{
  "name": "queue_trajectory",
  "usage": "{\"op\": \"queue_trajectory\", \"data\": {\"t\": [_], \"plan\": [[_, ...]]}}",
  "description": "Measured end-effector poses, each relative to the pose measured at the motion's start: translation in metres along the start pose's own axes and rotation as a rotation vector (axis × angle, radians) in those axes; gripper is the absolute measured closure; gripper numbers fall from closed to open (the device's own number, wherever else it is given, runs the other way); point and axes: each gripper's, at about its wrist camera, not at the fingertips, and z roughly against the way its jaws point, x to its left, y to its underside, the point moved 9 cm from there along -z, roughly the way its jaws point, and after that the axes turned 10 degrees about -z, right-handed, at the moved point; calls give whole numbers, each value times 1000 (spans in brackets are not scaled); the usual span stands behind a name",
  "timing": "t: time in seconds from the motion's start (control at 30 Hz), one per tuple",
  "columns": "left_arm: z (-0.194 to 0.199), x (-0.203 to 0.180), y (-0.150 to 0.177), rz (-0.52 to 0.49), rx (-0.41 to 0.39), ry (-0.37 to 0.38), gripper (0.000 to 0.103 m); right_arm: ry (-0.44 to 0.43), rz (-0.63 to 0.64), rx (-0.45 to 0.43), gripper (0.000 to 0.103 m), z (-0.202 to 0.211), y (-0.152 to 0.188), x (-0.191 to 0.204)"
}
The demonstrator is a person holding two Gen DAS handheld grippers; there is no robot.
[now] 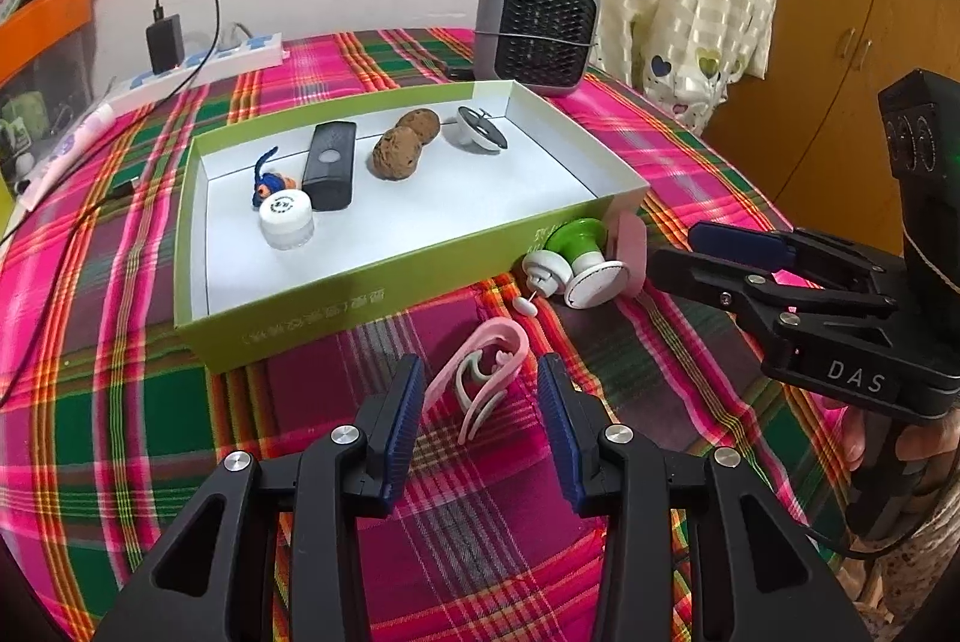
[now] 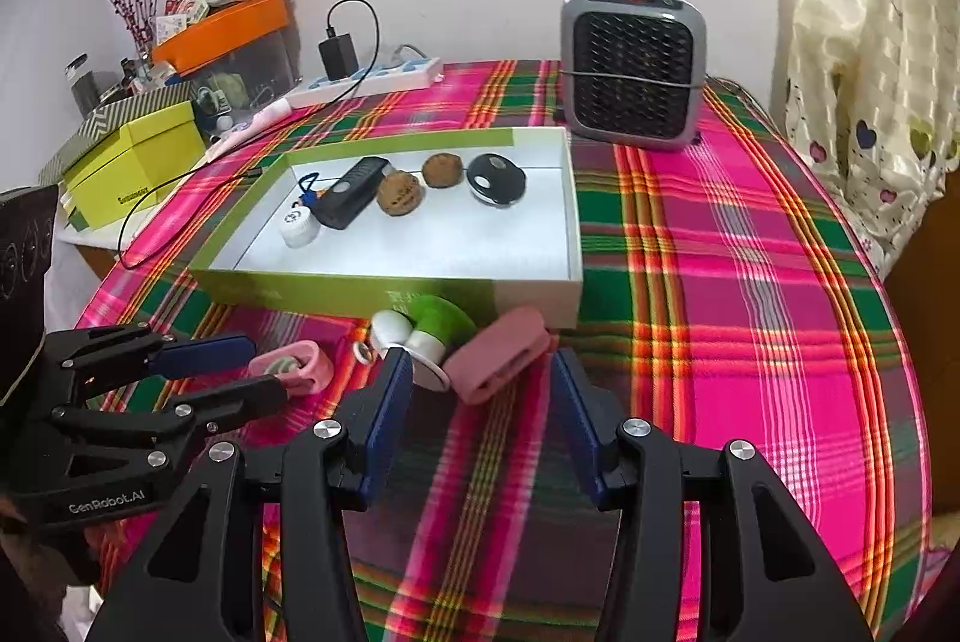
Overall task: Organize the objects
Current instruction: 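Withdraw both open tools from the box toward the pink objects, then grasp the pink clip with the left tool while the right tool grasps the pink case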
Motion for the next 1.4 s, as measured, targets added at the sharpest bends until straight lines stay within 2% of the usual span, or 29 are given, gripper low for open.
{"op": "queue_trajectory", "data": {"t": [0.23,0.47,0.7,0.97,1.4], "plan": [[-3,0,-2,-6,2,-11,66,-10,-1,6,54,0,3,0],[-8,2,1,-19,24,-29,65,0,-54,0,54,-3,-2,-10],[-15,-1,4,-20,43,-27,65,4,-103,33,54,-18,-6,-16],[-16,1,3,-16,45,-28,65,-1,-101,63,54,-30,-7,-13],[-19,2,2,-13,45,-30,65,118,-33,69,54,-12,-2,-32]]}}
